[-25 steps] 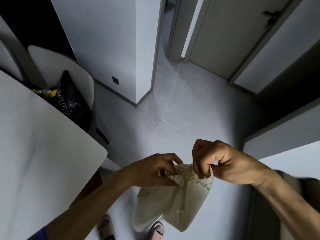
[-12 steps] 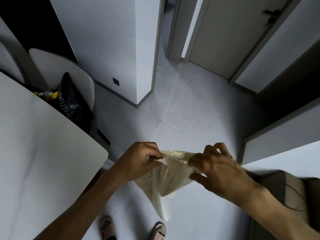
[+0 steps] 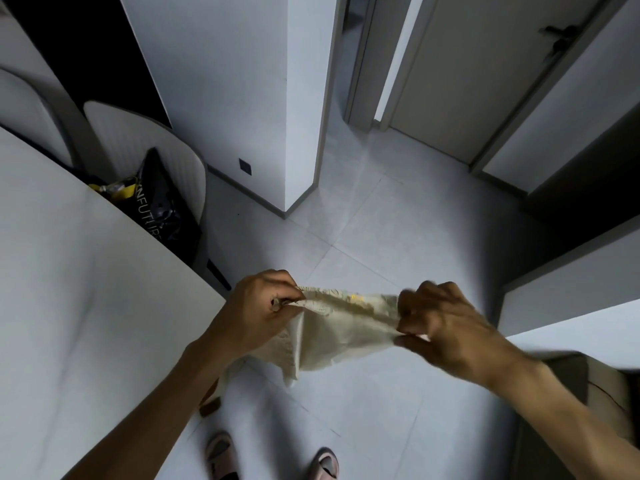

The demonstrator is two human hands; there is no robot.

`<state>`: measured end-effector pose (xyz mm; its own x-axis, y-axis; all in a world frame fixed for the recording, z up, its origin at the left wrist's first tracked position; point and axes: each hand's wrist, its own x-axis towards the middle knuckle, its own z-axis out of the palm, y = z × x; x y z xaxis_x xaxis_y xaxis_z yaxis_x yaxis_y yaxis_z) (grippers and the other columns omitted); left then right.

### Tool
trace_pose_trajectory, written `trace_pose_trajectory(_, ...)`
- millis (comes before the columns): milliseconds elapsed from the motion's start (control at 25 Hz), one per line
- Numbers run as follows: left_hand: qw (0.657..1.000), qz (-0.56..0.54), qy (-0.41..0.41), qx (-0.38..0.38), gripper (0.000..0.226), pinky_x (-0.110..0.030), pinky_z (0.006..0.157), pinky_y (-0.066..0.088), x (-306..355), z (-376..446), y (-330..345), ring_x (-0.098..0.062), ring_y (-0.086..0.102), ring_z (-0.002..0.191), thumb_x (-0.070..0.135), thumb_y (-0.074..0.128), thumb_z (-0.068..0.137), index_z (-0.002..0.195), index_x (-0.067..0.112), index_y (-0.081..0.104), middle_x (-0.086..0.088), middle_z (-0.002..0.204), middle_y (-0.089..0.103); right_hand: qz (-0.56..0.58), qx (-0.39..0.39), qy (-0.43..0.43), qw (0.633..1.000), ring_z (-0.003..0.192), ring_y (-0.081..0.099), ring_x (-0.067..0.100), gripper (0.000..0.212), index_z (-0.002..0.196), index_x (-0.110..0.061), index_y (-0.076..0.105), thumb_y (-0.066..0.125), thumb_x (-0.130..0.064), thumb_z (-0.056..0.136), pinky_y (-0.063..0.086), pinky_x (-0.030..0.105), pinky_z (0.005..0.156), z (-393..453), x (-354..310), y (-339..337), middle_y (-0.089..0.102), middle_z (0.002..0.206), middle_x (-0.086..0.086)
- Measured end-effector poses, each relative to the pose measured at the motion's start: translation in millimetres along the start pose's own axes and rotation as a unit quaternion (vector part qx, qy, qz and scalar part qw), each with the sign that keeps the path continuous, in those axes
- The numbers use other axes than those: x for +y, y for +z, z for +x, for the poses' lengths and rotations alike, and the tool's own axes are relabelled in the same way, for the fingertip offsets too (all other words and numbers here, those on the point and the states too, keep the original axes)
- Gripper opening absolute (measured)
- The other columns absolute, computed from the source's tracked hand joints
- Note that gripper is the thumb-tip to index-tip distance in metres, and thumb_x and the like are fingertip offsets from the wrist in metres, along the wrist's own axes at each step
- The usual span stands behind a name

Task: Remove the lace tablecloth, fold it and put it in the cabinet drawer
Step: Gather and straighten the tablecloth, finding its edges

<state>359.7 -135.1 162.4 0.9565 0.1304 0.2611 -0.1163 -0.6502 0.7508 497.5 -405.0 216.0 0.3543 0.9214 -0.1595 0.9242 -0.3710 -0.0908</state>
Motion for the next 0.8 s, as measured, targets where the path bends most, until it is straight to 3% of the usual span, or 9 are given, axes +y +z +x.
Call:
trace_pose_trajectory(120,1.0,0.0,0.0,0.025,0.027,-0.031,0.059,0.054,-3,-6,-5,-0.009,0.064,0.069,0.03,0.065,0.082,0.085,0.007,0.078,0.003,0.078,0.068,0.02,0.074,0.007,0.997,0.11,0.051,0.021,0.016,0.09,-0.032,0.077,0.065,-0.042,0.086,0.046,0.038,0.081,1,16,-15,0.052,0.131,-0.004)
trace_pose_trajectory(200,0.999,-0.002,0.002,0.034,0.025,-0.031,0.058,0.053,-4,-8,-5,-0.009,0.063,0.069,0.029,0.067,0.083,0.085,0.006,0.078,0.003,0.077,0.066,0.026,0.084,0.012,0.996,0.111,0.051,0.018,0.023,0.092,-0.031,0.077,0.059,-0.045,0.087,0.047,0.036,0.085,6,20,-21,0.047,0.134,-0.003)
trace_pose_trajectory(320,0.999,0.008,-0.011,0.044,0.018,-0.034,0.057,0.054,-9,-10,-1,-0.012,0.064,0.069,0.023,0.075,0.083,0.087,0.005,0.078,0.001,0.077,0.066,0.121,0.111,0.046,0.985,0.087,0.06,0.001,0.01,0.088,-0.023,0.073,0.07,-0.032,0.087,0.05,0.025,0.074,19,20,-27,0.062,0.115,-0.006)
trace_pose_trajectory(440,0.996,0.012,-0.031,0.08,0.035,-0.03,0.058,0.054,-14,-17,4,-0.012,0.064,0.069,0.04,0.071,0.081,0.081,0.005,0.078,0.0,0.077,0.067,0.252,0.156,0.111,0.949,0.07,0.067,0.014,0.01,0.075,-0.015,0.07,0.078,-0.014,0.081,0.056,0.038,0.065,26,15,-25,0.07,0.076,-0.003)
trace_pose_trajectory(520,0.994,0.006,-0.049,0.097,0.033,-0.029,0.062,0.055,-16,-24,13,-0.012,0.064,0.073,0.04,0.072,0.08,0.081,0.008,0.076,0.001,0.08,0.068,0.277,0.207,0.123,0.93,0.06,0.063,0.022,0.016,0.07,-0.014,0.066,0.078,-0.009,0.078,0.053,0.041,0.06,29,7,-30,0.064,0.064,0.001)
trace_pose_trajectory(600,0.995,0.001,-0.05,0.088,0.015,-0.032,0.067,0.056,-19,-30,26,-0.014,0.064,0.079,0.022,0.076,0.078,0.086,0.01,0.073,0.001,0.085,0.068,0.292,0.242,0.103,0.919,0.057,0.058,0.023,0.024,0.07,-0.018,0.059,0.077,-0.005,0.076,0.051,0.036,0.056,29,2,-45,0.059,0.063,0.001)
trace_pose_trajectory(680,0.996,-0.012,-0.047,0.07,0.015,-0.034,0.071,0.057,-19,-35,42,-0.015,0.065,0.082,0.01,0.076,0.075,0.089,0.013,0.072,0.003,0.088,0.068,0.299,0.254,0.069,0.917,0.058,0.057,0.017,0.031,0.073,-0.022,0.053,0.076,0.0,0.075,0.048,0.024,0.056,28,-1,-66,0.057,0.069,0.001)
trace_pose_trajectory(800,0.994,-0.056,-0.067,0.064,0.019,-0.03,0.075,0.057,-20,-41,63,-0.007,0.065,0.086,0.029,0.075,0.076,0.092,0.019,0.076,0.015,0.092,0.067,0.312,0.242,0.034,0.918,0.064,0.06,0.012,0.036,0.076,-0.024,0.055,0.073,0.007,0.076,0.047,0.013,0.063,24,-1,-88,0.06,0.075,-0.002)
